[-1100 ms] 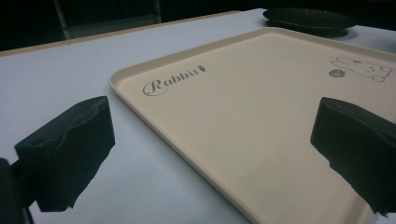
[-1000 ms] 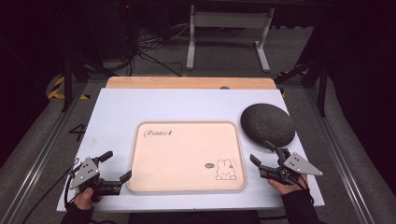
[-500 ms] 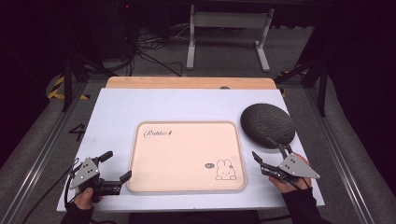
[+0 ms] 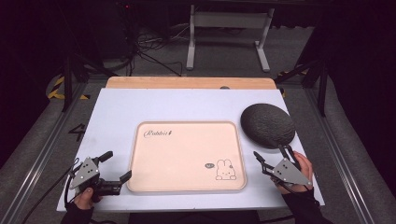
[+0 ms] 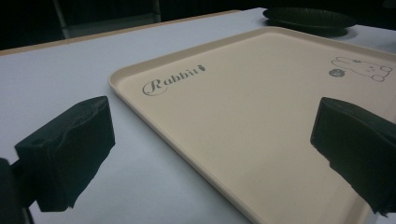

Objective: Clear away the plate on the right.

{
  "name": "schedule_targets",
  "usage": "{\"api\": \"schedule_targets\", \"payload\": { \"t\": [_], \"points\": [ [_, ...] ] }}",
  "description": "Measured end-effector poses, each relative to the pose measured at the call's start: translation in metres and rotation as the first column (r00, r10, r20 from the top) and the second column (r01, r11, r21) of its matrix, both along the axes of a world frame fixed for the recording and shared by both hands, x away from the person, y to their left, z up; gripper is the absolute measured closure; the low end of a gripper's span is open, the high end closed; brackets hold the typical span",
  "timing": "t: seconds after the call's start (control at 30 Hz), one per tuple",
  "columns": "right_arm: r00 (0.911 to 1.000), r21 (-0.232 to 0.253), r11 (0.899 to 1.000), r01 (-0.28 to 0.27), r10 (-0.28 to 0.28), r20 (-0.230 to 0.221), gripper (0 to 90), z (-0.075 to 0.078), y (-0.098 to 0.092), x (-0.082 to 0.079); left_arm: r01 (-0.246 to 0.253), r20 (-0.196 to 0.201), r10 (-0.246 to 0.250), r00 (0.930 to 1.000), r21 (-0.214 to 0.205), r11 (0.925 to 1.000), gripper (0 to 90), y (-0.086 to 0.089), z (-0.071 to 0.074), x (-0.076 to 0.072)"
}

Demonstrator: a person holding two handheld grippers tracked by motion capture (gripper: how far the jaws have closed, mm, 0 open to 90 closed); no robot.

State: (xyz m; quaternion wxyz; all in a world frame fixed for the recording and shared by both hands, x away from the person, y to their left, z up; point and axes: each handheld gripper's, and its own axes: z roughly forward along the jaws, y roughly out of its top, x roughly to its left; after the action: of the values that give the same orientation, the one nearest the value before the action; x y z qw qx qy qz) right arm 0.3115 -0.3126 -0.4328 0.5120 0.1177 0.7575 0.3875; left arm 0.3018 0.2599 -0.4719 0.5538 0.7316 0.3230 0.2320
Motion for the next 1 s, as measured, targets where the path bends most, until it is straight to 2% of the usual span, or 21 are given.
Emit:
{"api": "schedule_targets", "payload": {
  "t": [0.1, 0.13, 0.17, 0.27, 0.3, 0.4, 0.5, 0.53, 0.6, 0.7, 0.77, 0.83, 0.87, 1.0],
  "points": [
    [0.9995, -0.070, 0.998, 0.008, -0.006, 0.030, 39.2, 0.001, 0.002, -0.001, -0.003, -0.006, 0.003, 1.0000, -0.007, 1.0000, 0.5, -0.001, 0.000, 0.000],
    [0.9995, -0.070, 0.998, 0.008, -0.006, 0.030, 39.2, 0.001, 0.002, -0.001, -0.003, -0.006, 0.003, 1.0000, -0.007, 1.0000, 0.5, -0.001, 0.000, 0.000],
    [0.9983, -0.120, 0.992, 0.022, -0.016, 0.055, 38.3, 0.000, 0.004, -0.003, -0.004, -0.006, 0.003, 1.0000, -0.007, 1.0000, 0.5, -0.001, 0.000, 0.000],
    [0.9972, -0.178, 0.984, 0.029, -0.016, 0.073, 39.2, 0.000, 0.006, -0.002, -0.002, -0.005, 0.002, 1.0000, -0.005, 1.0000, 0.5, 0.000, 0.000, 0.000],
    [0.9958, -0.220, 0.975, 0.034, -0.015, 0.090, 39.5, -0.001, 0.007, -0.002, 0.000, -0.007, 0.000, 1.0000, -0.003, 1.0000, 0.5, 0.000, 0.000, 0.000],
    [0.9950, -0.279, 0.959, 0.040, -0.013, 0.099, 39.4, -0.002, 0.007, -0.001, 0.000, -0.007, 0.000, 1.0000, -0.002, 1.0000, 0.5, 0.000, 0.000, 0.000],
    [0.9944, -0.354, 0.934, 0.051, -0.015, 0.105, 39.6, -0.007, 0.007, 0.001, -0.001, -0.006, 0.001, 1.0000, -0.002, 1.0000, 0.5, 0.000, 0.000, 0.000],
    [0.9944, -0.354, 0.934, 0.051, -0.015, 0.105, 39.6, -0.007, 0.007, 0.001, -0.001, -0.007, 0.001, 1.0000, -0.002, 1.0000, 0.5, 0.000, 0.000, 0.000],
    [0.9939, -0.394, 0.917, 0.063, -0.022, 0.108, 39.6, -0.010, 0.007, 0.003, -0.003, -0.009, 0.003, 1.0000, -0.005, 1.0000, 0.4, 0.000, 0.000, 0.000],
    [0.9919, -0.435, 0.897, 0.083, -0.032, 0.123, 39.0, -0.012, 0.006, 0.005, -0.002, -0.009, 0.002, 1.0000, -0.004, 1.0000, 0.4, 0.000, 0.000, 0.000],
    [0.9887, -0.468, 0.877, 0.114, -0.053, 0.140, 38.3, -0.014, 0.005, 0.007, -0.002, -0.009, 0.002, 1.0000, -0.004, 1.0000, 0.5, 0.000, 0.000, 0.000],
    [0.9882, -0.482, 0.868, 0.122, -0.061, 0.140, 38.1, -0.016, 0.003, 0.009, 0.000, -0.007, 0.000, 1.0000, -0.002, 1.0000, 0.5, 0.000, 0.000, 0.000],
    [0.9882, -0.482, 0.868, 0.122, -0.061, 0.140, 38.1, -0.016, 0.003, 0.009, 0.000, -0.007, 0.000, 1.0000, -0.002, 1.0000, 0.5, 0.000, 0.000, 0.000],
    [0.9868, -0.542, 0.829, 0.137, -0.066, 0.148, 38.2, -0.022, 0.000, 0.015, 0.000, -0.006, 0.000, 1.0000, -0.002, 1.0000, 0.5, 0.000, 0.000, 0.000]
  ]
}}
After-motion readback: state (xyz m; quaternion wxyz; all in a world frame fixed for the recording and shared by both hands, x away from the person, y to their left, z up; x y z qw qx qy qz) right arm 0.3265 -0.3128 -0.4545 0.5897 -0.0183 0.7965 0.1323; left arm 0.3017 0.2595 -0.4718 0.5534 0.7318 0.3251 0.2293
